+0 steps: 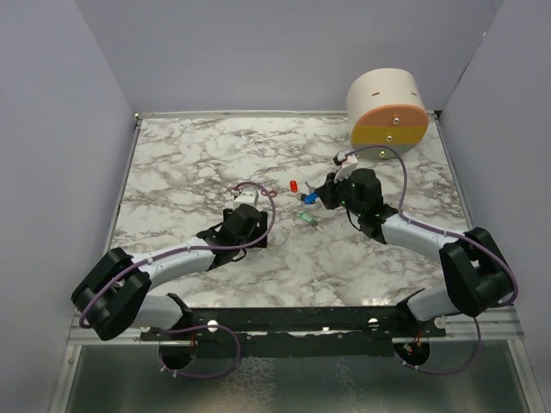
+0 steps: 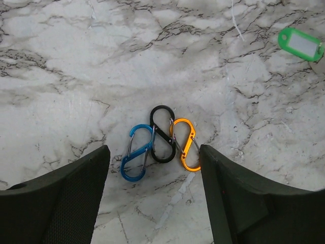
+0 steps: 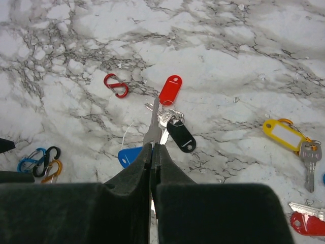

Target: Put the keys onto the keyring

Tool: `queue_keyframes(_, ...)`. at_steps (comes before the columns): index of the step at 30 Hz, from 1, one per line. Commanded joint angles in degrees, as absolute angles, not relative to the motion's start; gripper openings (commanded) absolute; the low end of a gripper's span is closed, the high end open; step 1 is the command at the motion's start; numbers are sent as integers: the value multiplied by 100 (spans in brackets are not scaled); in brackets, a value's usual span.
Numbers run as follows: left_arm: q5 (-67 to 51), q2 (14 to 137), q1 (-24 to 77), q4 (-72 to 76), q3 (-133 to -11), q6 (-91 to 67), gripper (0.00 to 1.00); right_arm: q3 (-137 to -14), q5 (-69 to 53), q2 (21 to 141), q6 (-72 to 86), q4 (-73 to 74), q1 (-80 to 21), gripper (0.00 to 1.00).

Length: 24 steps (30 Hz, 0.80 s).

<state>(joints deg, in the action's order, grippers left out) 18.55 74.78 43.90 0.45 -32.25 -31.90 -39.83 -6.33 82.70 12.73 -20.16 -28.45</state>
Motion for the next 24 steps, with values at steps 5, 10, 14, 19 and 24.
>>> queue_keyframes(5, 2254, 7238, 4395, -418, -3029, -3419, 74, -3863, -953, 8000, 1139, -2097, -2908, 1)
queue_keyframes(10, 2276, 7322, 4395, -471, -2993, -3411, 74, -3864, -999, 7996, 1091, -2075, -2909, 1)
queue_keyframes(14, 2284, 7326, 4395, -481, -2964, -3372, 74, -3874, -1027, 8033, 1023, -2059, -2909, 1)
queue_keyframes(19, 2303, 7252, 4395, -501, -2938, -3308, 74, -3925, -1090, 8095, 971, -2012, -2909, 1)
queue_keyframes(24, 2287, 7259, 4390, -519, -2919, -3248, 74, -4077, -1155, 8196, 826, -1765, -2943, 1)
